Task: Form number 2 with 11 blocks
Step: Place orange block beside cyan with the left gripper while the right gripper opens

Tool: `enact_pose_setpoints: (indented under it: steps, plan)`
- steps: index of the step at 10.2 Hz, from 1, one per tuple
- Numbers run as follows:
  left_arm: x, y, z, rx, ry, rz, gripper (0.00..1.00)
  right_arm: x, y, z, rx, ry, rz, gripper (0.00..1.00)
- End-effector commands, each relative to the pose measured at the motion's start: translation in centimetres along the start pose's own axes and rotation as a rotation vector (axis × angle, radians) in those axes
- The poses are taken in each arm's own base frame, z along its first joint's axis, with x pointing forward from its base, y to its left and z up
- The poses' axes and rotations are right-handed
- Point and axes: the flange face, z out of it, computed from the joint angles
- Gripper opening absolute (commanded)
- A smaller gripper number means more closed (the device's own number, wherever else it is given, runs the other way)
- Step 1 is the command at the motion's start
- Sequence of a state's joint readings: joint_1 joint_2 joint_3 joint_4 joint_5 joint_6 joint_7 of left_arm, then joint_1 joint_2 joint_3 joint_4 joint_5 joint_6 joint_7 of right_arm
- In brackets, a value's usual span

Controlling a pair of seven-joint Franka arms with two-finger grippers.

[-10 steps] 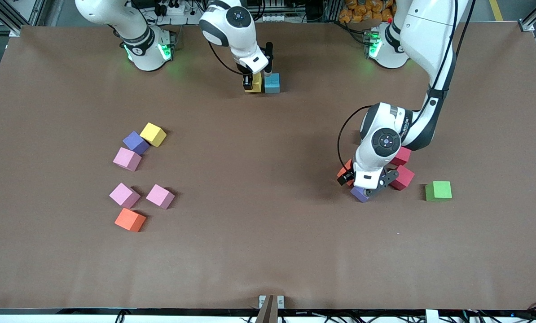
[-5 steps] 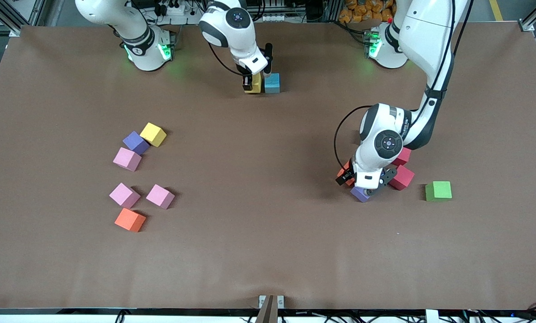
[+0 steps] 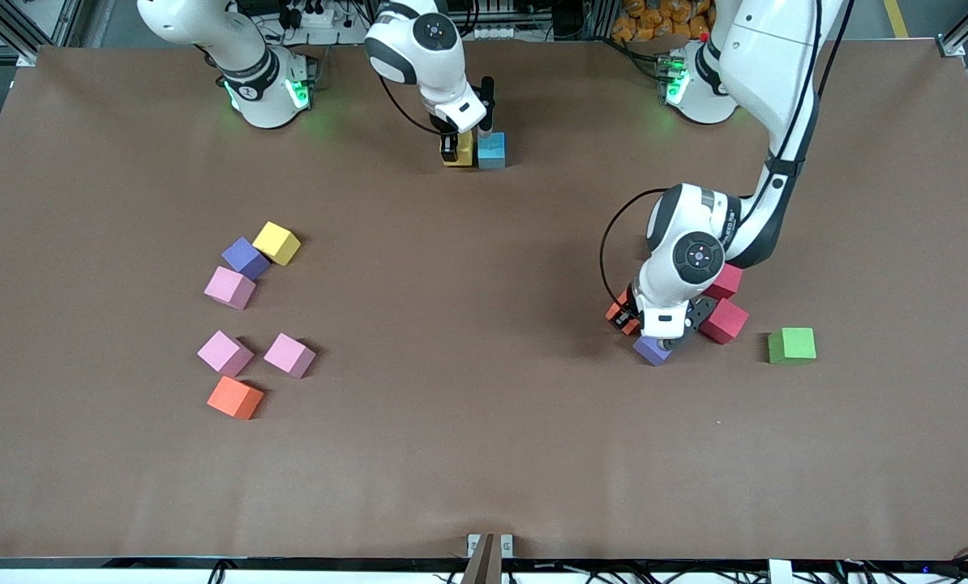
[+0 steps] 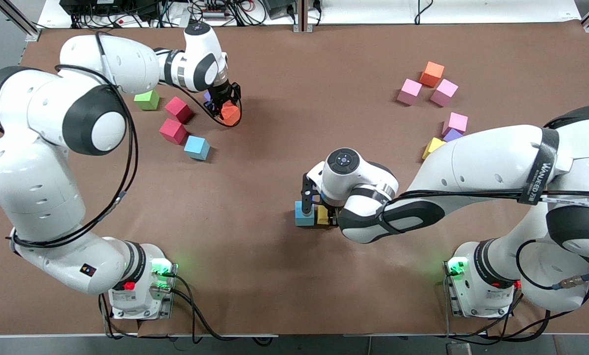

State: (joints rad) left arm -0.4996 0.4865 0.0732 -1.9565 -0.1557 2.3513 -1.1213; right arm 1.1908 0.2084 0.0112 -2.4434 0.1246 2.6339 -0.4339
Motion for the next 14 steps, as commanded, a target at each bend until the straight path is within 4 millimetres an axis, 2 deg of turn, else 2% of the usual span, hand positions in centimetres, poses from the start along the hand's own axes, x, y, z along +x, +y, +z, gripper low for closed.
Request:
enact_pose_setpoints:
  steps: [1,5,6,7,10,11,12,13,14]
  plan:
    - [-3.0,-0.9,-3.5,0.003,-0.037,-0.111,0.21,0.6,-0.1,0.6,-0.019,0.01,0.011,0.0]
    - [-8.4,-4.6,-5.0,-0.003,-0.077,-0.259,0.2,1.4,-0.1,1.2,-0.018,0.005,0.019,0.0]
    - [-10.6,-5.0,-5.2,-0.036,-0.087,-0.334,0.2,1.4,-0.3,1.4,-0.019,0.003,0.025,0.0]
    - [-12.7,-4.9,-5.1,-0.051,-0.089,-0.391,0.2,1.5,-0.4,1.5,-0.018,0.002,0.026,0.0]
    - [-17.4,-4.1,-4.7,-0.068,-0.108,-0.555,0.2,1.4,-0.3,1.5,-0.018,0.0,0.042,0.02]
    - [-19.3,-4.2,-3.9,-0.072,-0.116,-0.589,0.19,1.4,-0.3,1.5,-0.017,-0.001,0.059,0.28]
    - [-20.4,-4.6,-3.2,-0.079,-0.121,-0.619,0.19,1.4,-0.3,1.5,-0.017,-0.001,0.065,0.83]
    - [-21.7,-5.1,-2.6,-0.087,-0.128,-0.637,0.18,1.3,-0.2,1.5,-0.018,0.001,0.067,1.0]
    - [-22.5,-5.7,-1.8,-0.098,-0.134,-0.681,0.18,1.3,0.0,1.4,-0.017,-0.001,0.07,1.0]
